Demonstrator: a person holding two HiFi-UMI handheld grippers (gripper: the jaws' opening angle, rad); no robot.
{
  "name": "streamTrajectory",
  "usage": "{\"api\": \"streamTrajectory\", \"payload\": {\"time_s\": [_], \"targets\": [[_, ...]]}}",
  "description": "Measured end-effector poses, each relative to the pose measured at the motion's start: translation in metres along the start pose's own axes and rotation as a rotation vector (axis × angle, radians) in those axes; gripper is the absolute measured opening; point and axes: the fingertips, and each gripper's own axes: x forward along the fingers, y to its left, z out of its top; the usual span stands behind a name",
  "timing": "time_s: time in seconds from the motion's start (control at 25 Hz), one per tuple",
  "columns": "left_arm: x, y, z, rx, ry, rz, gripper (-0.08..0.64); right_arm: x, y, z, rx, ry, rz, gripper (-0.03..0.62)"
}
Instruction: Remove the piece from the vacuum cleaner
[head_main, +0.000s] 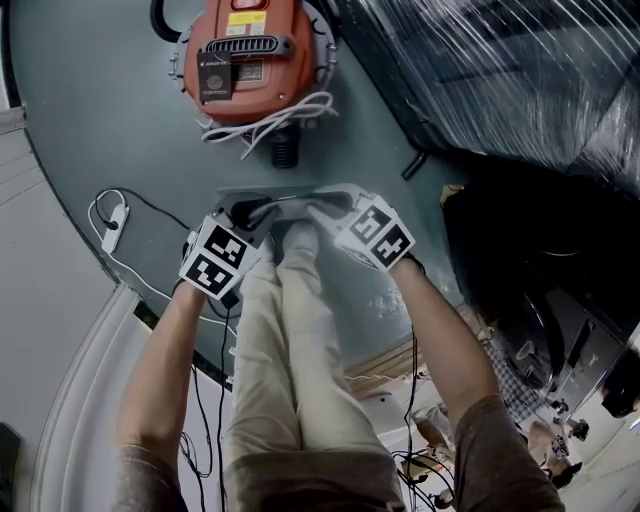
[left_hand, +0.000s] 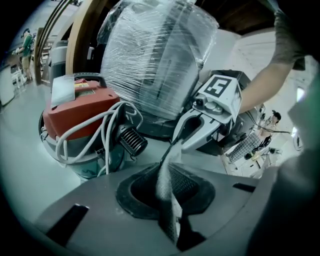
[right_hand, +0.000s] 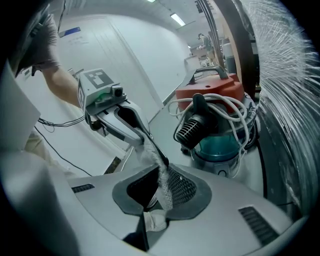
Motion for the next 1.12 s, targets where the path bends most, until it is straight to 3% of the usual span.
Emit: {"api": "streamTrajectory", "payload": {"time_s": [0.24,0.64,0.88,1.12], "targets": [[-0.048,-0.026,0.037,0.001,-0.026,-0.007,0.048,-0.051,0.027,0.036,-0.002,-0.025,-0.046,0.048],[-0.178,-0.068,0.140,0.037,-0.096,0.024,0.051,-0.168,0.084,0.148,0.020,-0.157,-0.141,0.049],[-0.250,-0.110,0.198,0.109,-0.090,-0.008,0.051,-0.246,0.127,0.199,0.000,-0.200,-0.169,0.049],[-0.313,-0.153,0.258,0.171,-0.146,-0.031,0.052,-0.323,0.164,0.242,0.013,-0.261,-0.236,0.049]]}}
